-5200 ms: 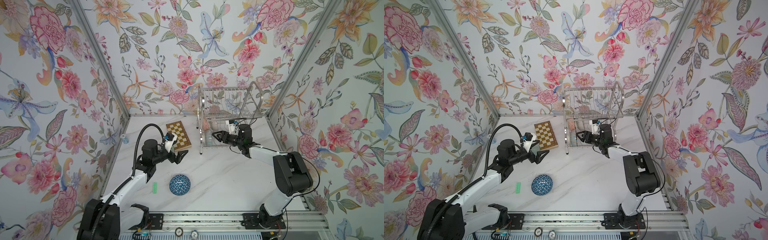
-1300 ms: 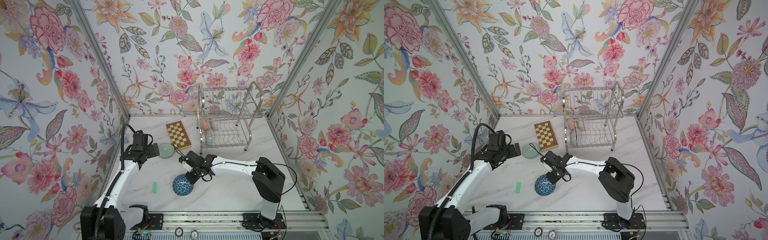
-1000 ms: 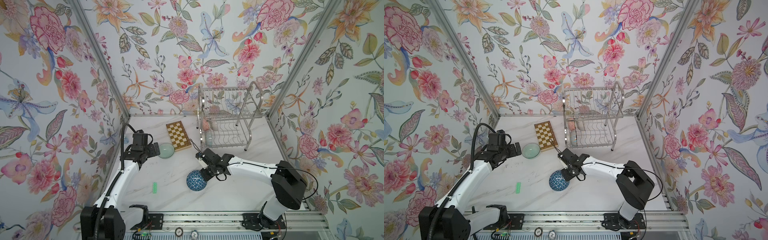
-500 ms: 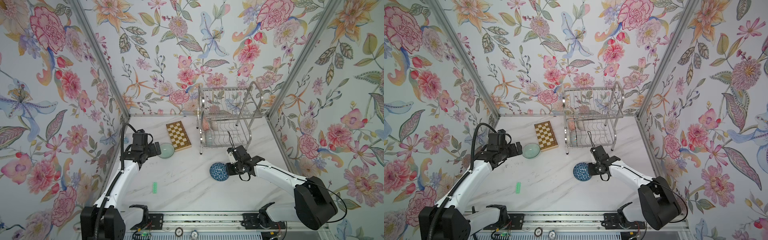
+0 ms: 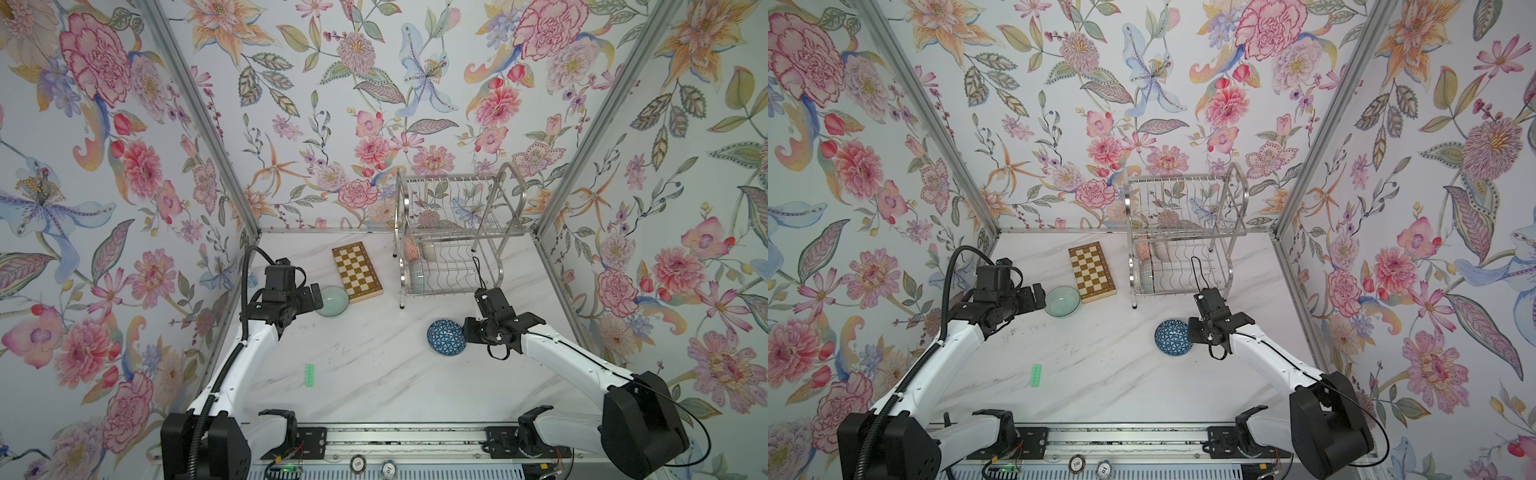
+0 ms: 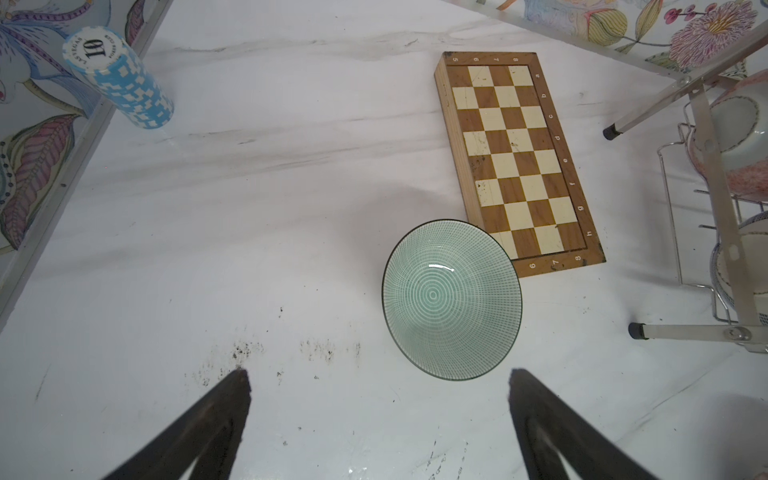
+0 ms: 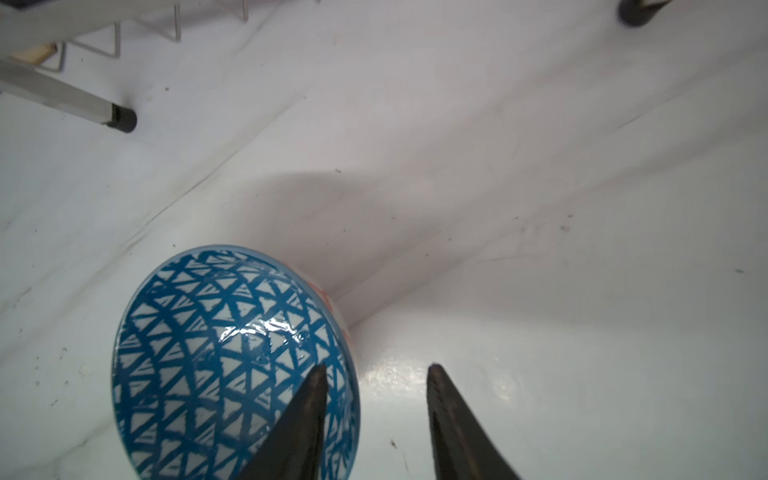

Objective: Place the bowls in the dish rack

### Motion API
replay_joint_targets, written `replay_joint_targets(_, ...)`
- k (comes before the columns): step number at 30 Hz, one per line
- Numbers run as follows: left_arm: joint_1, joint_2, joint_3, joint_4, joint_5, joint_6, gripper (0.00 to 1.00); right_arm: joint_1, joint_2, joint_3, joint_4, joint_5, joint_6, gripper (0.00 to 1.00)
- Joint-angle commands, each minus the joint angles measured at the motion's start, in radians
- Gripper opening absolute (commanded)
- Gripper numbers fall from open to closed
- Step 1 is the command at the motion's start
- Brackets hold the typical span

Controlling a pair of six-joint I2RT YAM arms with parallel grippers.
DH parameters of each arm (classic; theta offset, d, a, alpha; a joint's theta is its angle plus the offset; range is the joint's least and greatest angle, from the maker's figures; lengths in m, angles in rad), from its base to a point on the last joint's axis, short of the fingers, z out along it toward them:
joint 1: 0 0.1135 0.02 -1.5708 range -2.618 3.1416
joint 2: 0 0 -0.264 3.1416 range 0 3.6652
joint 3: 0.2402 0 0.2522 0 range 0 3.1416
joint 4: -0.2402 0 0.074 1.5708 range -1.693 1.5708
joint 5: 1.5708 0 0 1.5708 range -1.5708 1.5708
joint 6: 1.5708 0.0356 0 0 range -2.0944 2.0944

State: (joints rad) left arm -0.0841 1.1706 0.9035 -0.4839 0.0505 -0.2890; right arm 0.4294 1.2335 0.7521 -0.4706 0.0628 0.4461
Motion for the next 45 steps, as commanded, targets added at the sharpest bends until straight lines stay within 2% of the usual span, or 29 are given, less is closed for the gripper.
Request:
replay_joint_targets(1, 0.009, -0.012, -0.016, 0.016, 0.039, 0.011, 0.99, -0.006, -0.074, 0.069, -0.058, 0.192, 0.049, 0.46)
replay_joint_targets(4, 0.009, -0.015, -0.020, 0.021, 0.082, 0.030, 0.99, 0.006, -0.140, 0.069, -0.020, 0.212, 0.066, 0.50)
replay_joint_targets(9, 0.009, -0.027, -0.038, 0.045, 0.173, 0.062, 0.99, 0.099, -0.193, 0.030, 0.092, 0.132, -0.003, 0.52)
replay_joint_targets(11, 0.008, -0.031, -0.048, 0.061, 0.229, 0.065, 0.99, 0.156, -0.168, 0.043, 0.075, 0.084, -0.039, 0.52)
replay_joint_targets(14, 0.007, -0.040, -0.060, 0.091, 0.284, 0.065, 0.99, 0.251, -0.094, 0.101, -0.011, 0.076, -0.075, 0.53)
replay_joint_targets(20, -0.003, -0.058, -0.077, 0.114, 0.328, 0.081, 0.99, 0.388, 0.058, 0.208, -0.165, 0.073, -0.090, 0.54)
replay_joint_targets(24, -0.022, -0.074, -0.096, 0.144, 0.397, 0.106, 0.99, 0.418, 0.118, 0.245, -0.211, 0.070, -0.089, 0.54)
replay_joint_targets(29, -0.062, -0.124, -0.158, 0.261, 0.601, 0.132, 0.99, 0.447, 0.187, 0.264, -0.216, 0.071, -0.080, 0.54)
replay_joint_targets(34, -0.116, -0.165, -0.215, 0.344, 0.711, 0.167, 0.99, 0.464, 0.253, 0.290, -0.230, 0.074, -0.080, 0.50)
replay_joint_targets(39, -0.170, -0.157, -0.222, 0.347, 0.755, 0.197, 0.99, 0.471, 0.306, 0.303, -0.235, 0.088, -0.079, 0.49)
replay_joint_targets(45, -0.193, -0.158, -0.224, 0.343, 0.749, 0.211, 0.99, 0.473, 0.364, 0.317, -0.234, 0.107, -0.085, 0.45)
